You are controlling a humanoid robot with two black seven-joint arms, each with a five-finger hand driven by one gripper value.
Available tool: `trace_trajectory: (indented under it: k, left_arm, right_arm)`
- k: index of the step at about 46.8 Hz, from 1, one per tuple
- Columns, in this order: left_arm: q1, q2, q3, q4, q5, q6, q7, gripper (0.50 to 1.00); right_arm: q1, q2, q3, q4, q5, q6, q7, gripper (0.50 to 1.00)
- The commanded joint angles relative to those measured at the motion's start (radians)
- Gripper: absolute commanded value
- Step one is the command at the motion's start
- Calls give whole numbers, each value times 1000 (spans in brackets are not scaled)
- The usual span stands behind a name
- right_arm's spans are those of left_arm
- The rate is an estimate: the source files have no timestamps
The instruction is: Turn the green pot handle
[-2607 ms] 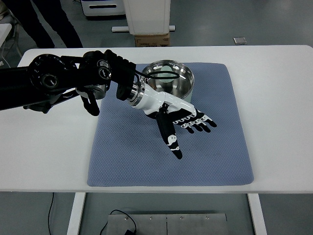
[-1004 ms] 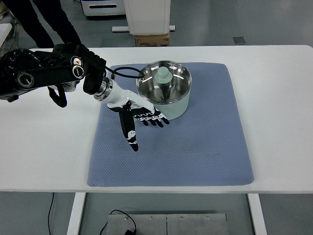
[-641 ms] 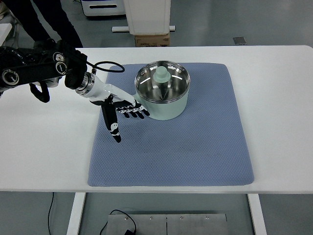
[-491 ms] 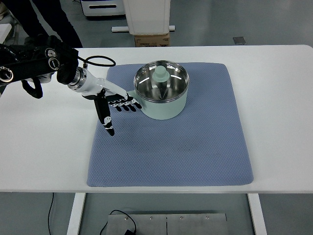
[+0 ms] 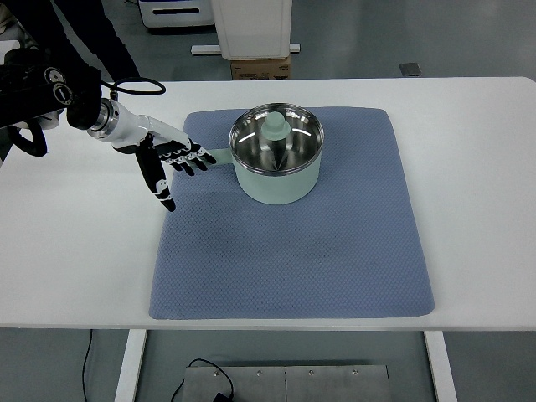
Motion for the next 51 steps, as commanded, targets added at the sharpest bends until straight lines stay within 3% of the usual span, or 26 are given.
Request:
trace_trajectory:
  k: [1,11,25,34,42,51]
  left_arm:
    - [-3,3,0,6,0,0,0,1000]
    - [-16,12,-1,37,0,0,-2,1000]
    - [-130,76,-11,37,-20,0,-3,1000]
    - [-119,77,-63,114,-106,0,-9,1000]
    - [-7,54,-181,264,-475,0,-9,1000]
    - [131,3,-279,378,-739,0,-9,1000]
  right_arm:
    - [0,0,0,0,0,0,0,1000]
    - [0,0,0,0,0,0,0,1000]
    - [0,0,-1,0,0,0,0,1000]
    - [0,0,0,0,0,0,0,1000]
    - [0,0,0,0,0,0,0,1000]
    - [0,0,0,0,0,0,0,1000]
